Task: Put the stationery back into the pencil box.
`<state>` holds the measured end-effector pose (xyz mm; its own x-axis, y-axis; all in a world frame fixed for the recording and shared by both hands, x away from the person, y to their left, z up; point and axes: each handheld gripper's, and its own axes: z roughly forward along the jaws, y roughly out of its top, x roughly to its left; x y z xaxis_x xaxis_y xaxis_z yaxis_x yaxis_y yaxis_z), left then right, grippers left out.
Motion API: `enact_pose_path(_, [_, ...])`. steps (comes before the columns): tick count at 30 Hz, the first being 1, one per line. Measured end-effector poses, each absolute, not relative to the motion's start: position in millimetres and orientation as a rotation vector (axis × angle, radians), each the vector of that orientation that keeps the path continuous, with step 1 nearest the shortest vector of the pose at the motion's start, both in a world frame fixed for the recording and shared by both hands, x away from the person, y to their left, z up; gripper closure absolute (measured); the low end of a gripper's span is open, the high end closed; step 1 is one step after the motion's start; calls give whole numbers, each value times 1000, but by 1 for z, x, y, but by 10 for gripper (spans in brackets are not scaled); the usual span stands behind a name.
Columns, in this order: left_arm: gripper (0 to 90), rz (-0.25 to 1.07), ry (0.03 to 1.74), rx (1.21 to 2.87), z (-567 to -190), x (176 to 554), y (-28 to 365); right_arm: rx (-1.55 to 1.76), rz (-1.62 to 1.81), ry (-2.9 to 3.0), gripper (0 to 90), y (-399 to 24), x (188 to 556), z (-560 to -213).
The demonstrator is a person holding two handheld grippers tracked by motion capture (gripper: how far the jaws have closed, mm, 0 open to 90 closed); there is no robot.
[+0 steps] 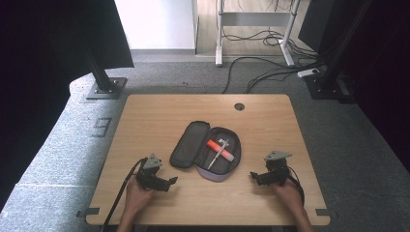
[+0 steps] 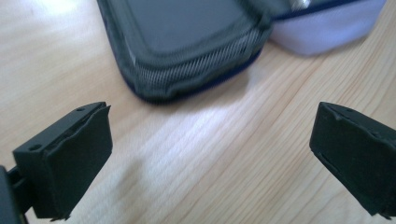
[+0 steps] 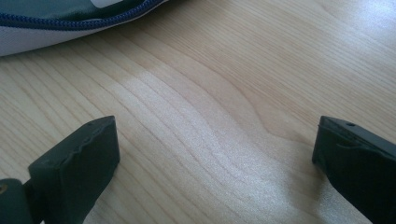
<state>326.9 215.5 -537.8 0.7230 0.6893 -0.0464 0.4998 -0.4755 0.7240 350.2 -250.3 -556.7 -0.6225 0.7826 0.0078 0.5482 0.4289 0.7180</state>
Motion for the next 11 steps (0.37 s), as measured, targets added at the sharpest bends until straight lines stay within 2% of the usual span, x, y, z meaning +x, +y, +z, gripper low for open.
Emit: enact_pose_path(11, [0,342,944,2263,-549,331,215,1143,1004,2359,3,-250,350,-557])
